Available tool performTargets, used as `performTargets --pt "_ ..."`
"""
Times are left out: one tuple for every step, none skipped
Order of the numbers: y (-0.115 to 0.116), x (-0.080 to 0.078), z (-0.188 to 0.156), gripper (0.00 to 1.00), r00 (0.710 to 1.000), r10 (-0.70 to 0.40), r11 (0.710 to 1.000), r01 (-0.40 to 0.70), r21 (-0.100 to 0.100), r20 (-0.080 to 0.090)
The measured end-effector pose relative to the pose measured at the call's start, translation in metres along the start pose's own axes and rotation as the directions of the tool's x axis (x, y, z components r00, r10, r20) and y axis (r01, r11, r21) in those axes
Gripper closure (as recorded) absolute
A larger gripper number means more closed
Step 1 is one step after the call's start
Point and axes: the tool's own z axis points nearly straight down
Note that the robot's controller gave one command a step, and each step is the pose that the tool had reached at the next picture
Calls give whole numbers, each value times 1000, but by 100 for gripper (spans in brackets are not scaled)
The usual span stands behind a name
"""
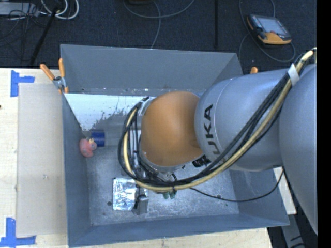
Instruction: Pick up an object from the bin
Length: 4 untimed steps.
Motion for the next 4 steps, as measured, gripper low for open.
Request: performTargets --pt "-46 -35 111 0 971 -238 971 238 -1 -3" --pt "-46 -36 108 100 972 -236 972 236 -1 0" --pt "-29 -15 -30 100 967 -253 967 253 1 8" --pt "-30 -14 -26 0 968 -251 968 251 0 1"
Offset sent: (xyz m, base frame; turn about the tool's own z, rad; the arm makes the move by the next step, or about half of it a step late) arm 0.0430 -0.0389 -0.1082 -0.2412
